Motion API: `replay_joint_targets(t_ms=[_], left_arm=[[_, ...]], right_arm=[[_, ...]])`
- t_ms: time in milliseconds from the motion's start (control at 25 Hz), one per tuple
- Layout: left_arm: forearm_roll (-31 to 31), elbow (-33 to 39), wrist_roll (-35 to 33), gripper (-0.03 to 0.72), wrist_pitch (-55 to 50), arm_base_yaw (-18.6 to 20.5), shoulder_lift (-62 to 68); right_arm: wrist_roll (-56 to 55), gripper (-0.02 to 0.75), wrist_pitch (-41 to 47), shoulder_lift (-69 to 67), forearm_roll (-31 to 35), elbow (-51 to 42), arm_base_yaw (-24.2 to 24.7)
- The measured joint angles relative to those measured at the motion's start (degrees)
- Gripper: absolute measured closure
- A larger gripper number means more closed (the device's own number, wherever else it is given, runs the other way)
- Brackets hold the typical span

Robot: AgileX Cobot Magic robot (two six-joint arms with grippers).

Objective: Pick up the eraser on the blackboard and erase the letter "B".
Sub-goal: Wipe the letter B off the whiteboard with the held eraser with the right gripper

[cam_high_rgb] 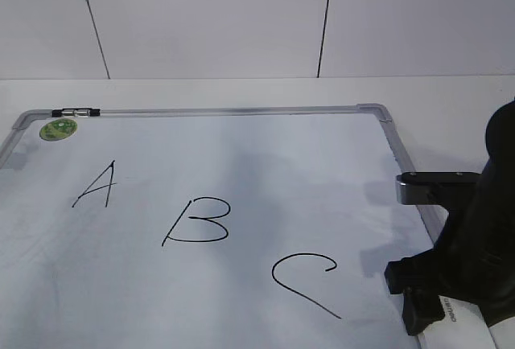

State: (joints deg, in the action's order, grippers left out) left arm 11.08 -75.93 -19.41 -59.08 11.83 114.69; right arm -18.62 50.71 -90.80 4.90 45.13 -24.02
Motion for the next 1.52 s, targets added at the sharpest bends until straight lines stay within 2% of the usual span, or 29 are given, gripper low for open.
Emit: replay_joint_targets(t_ms=[440,640,880,1040,1240,1520], left_arm=[[0.0,0.0,0.0,0.645,0.0,0.0,0.0],[0.0,0.0,0.0,0.645,0.0,0.0,0.0],[0.0,0.0,0.0,0.645,-0.1,0.0,0.0],[0.0,0.0,0.0,0.645,-0.1,0.0,0.0],[0.0,0.0,0.0,0.645,-0.1,0.0,0.0],[0.0,0.0,0.0,0.645,-0.3,0.0,0.0]], right_arm=[[0.1,0.215,0.2,0.0,0.0,0.2,0.0],[0.2,0.215,1.8,0.0,0.6,4.0,0.0],[0.8,0.215,7.6,0.0,-0.2,9.2,0.0],[3.2,0.216,12.6,0.0,-0.3,16.7,0.0],[6.2,0.216,18.2,-2.2,-0.4,30.3,0.0],[8.4,0.216,19.0,-12.3,0.4,45.9,-1.4]])
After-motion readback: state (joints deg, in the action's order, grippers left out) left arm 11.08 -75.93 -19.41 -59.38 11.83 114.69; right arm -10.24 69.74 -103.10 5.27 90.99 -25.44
